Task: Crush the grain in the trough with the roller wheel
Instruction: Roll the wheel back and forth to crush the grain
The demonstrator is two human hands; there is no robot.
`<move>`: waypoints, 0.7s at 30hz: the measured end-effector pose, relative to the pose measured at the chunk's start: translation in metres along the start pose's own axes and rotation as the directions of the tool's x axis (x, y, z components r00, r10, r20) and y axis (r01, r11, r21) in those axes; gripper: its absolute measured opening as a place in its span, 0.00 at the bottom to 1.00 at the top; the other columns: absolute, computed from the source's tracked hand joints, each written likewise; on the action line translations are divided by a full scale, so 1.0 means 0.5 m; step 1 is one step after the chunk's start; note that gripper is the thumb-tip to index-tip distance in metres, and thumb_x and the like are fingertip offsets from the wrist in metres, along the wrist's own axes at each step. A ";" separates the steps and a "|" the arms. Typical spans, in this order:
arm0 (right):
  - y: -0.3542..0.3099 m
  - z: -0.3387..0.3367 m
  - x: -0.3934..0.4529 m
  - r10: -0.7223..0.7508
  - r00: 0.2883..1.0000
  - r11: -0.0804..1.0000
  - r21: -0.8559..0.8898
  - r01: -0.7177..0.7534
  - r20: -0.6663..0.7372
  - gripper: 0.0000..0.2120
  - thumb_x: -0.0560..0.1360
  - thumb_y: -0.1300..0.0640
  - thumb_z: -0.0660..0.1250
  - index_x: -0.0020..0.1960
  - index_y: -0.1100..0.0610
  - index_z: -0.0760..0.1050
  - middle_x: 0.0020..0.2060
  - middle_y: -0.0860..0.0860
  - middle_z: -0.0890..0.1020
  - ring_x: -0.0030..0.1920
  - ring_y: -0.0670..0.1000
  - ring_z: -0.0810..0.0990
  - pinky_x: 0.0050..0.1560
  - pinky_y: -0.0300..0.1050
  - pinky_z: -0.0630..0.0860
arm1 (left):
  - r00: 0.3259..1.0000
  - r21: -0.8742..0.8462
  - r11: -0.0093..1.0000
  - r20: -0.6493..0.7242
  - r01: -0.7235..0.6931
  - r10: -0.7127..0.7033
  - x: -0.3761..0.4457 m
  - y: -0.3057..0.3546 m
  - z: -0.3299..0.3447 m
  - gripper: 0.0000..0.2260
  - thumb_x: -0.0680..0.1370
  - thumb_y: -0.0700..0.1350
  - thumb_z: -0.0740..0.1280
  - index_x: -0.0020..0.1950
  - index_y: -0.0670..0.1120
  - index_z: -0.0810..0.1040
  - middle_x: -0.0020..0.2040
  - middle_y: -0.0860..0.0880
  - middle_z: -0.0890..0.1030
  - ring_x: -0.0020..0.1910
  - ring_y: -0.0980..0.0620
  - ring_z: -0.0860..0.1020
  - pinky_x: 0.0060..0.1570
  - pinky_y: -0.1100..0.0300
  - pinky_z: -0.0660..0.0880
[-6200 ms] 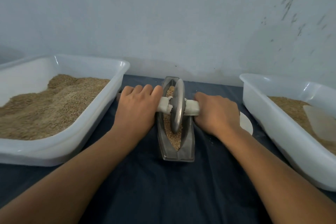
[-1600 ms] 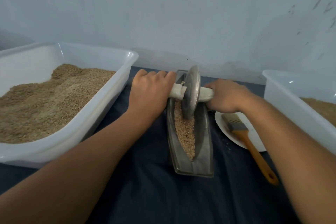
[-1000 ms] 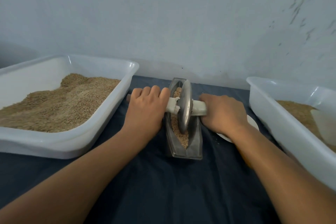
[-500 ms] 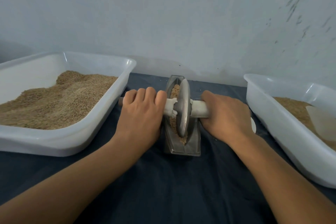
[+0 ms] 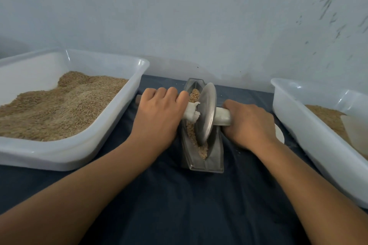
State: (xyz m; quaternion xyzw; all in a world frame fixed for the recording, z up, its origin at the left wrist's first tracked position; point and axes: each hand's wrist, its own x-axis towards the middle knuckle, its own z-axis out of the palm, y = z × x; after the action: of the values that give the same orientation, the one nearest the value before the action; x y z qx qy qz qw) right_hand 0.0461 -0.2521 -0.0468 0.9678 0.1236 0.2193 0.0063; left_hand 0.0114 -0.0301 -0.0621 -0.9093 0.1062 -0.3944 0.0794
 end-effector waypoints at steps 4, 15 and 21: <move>0.007 0.012 0.033 -0.011 0.999 1.000 -0.005 0.011 0.036 0.07 0.70 0.45 0.65 0.45 0.45 0.71 0.33 0.44 0.76 0.35 0.51 0.75 0.31 0.43 0.63 | 1.000 0.012 1.000 0.007 0.022 -0.022 0.023 -0.009 0.028 0.10 0.72 0.40 0.68 0.48 0.49 0.69 0.39 0.51 0.71 0.37 0.47 0.71 0.43 0.52 0.67; 0.022 0.005 0.138 -0.091 0.920 0.994 0.098 0.057 0.381 0.04 0.68 0.49 0.67 0.41 0.44 0.73 0.38 0.44 0.79 0.39 0.49 0.78 0.35 0.45 0.71 | 0.999 0.046 0.999 0.031 0.018 -0.019 0.081 -0.027 0.084 0.12 0.73 0.41 0.68 0.43 0.51 0.64 0.34 0.52 0.69 0.31 0.49 0.68 0.38 0.54 0.61; 0.027 0.008 0.189 -0.142 0.831 0.969 0.247 0.005 0.539 0.08 0.68 0.52 0.77 0.44 0.48 0.79 0.40 0.50 0.84 0.42 0.51 0.82 0.47 0.51 0.80 | 0.998 0.079 0.997 0.065 0.002 -0.007 0.110 -0.035 0.100 0.12 0.73 0.43 0.69 0.42 0.51 0.64 0.32 0.53 0.66 0.29 0.49 0.65 0.37 0.55 0.62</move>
State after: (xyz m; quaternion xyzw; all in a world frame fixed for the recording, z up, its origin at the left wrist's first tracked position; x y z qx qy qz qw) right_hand 0.1335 -0.2423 -0.0097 0.9780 0.1789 -0.0859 -0.0646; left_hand 0.0871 -0.0241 -0.0531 -0.9180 0.0859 -0.3687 0.1181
